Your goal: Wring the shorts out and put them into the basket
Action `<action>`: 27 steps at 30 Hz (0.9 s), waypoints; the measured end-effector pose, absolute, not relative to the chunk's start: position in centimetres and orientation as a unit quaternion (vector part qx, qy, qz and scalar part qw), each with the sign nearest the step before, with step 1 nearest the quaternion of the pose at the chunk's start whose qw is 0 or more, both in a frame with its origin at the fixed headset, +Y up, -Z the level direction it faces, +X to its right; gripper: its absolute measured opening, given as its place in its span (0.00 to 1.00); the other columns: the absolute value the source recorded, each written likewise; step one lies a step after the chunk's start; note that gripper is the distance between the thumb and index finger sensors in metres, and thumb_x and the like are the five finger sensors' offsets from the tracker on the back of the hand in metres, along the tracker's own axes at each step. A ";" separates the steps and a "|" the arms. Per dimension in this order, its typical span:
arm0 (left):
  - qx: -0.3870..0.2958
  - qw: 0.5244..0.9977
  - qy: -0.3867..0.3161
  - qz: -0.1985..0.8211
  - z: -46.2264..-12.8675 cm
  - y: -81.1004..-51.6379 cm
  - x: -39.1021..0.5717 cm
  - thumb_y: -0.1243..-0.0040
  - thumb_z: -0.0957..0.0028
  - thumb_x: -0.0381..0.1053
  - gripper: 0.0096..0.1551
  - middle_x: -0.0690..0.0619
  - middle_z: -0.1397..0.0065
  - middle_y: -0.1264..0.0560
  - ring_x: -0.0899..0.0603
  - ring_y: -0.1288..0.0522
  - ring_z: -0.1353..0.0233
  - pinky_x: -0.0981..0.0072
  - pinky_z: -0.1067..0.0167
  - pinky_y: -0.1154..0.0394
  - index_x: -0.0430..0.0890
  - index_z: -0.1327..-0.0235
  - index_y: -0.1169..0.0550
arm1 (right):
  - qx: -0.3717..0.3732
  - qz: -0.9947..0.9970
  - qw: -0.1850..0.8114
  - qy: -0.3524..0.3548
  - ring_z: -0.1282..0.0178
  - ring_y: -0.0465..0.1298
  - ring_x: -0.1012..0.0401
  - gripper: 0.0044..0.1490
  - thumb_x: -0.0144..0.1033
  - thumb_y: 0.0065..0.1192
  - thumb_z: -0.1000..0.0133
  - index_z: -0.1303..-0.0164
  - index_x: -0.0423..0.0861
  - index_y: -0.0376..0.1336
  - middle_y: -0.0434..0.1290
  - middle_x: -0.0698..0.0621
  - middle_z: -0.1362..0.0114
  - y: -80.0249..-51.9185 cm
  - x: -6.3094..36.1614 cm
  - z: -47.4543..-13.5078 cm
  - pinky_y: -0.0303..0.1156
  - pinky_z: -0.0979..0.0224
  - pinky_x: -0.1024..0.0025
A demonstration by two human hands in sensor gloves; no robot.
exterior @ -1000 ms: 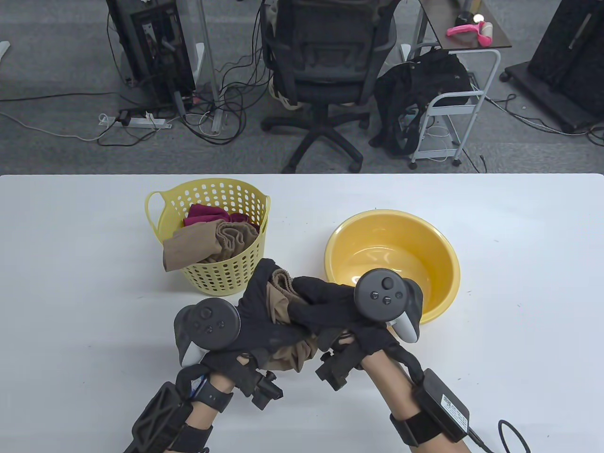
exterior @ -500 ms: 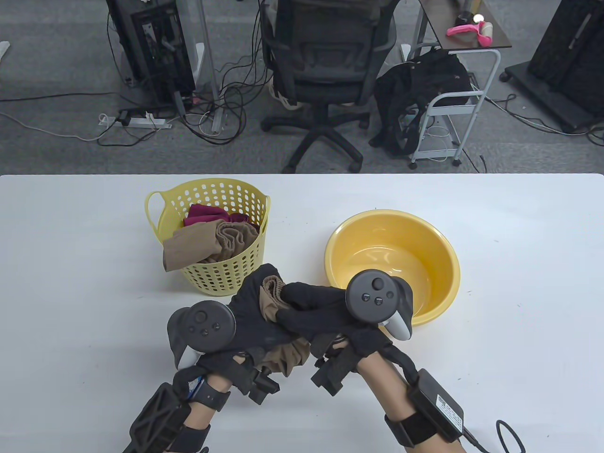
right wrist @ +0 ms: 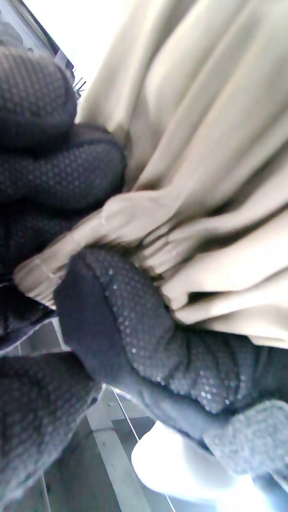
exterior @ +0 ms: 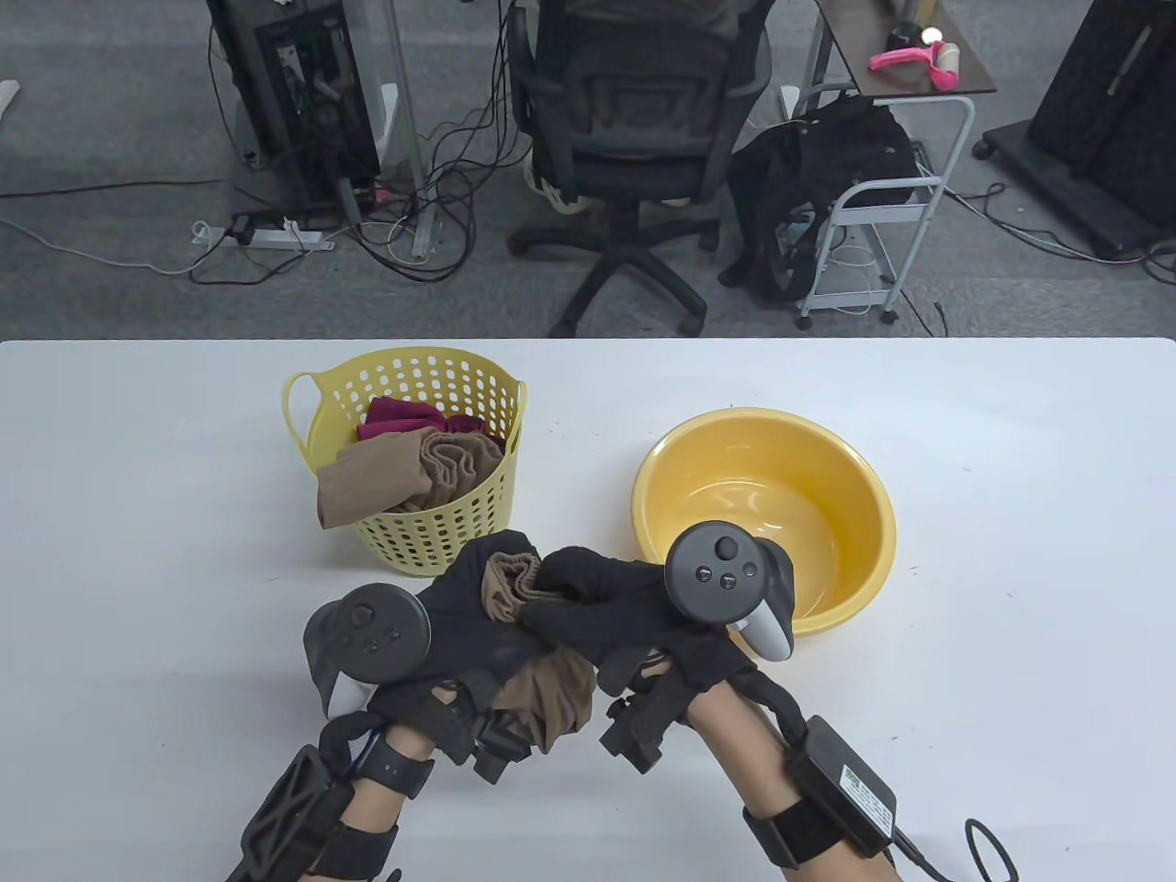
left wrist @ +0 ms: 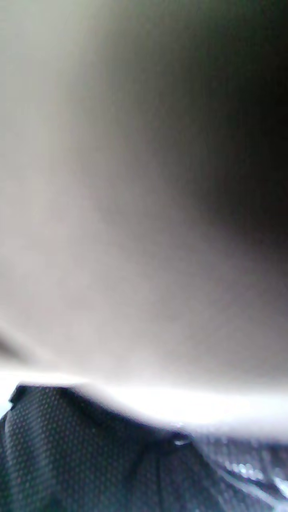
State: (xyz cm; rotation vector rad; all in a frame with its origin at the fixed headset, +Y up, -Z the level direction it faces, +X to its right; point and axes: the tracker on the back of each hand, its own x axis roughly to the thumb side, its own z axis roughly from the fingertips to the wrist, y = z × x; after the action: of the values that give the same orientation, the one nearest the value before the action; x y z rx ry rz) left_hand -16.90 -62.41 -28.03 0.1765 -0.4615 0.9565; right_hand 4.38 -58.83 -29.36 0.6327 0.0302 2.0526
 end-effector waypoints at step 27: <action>0.071 0.710 -0.279 0.643 -28.3 -61.6 -21.4 0.19 0.50 0.58 0.38 0.45 0.32 0.22 0.38 0.14 0.36 0.33 0.38 0.23 0.51 0.34 0.30 | 0.195 0.777 0.582 0.144 0.26 0.63 0.26 0.57 0.76 0.56 0.45 0.20 0.42 0.58 0.61 0.29 0.21 -63.0 8.4 -32.9 0.64 0.32 0.28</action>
State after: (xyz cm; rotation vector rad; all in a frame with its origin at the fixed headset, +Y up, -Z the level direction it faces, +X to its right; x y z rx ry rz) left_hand -21.38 -61.63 -28.27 0.1568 -0.6196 1.4264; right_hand 8.36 -62.97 -32.92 0.4558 0.3354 1.8141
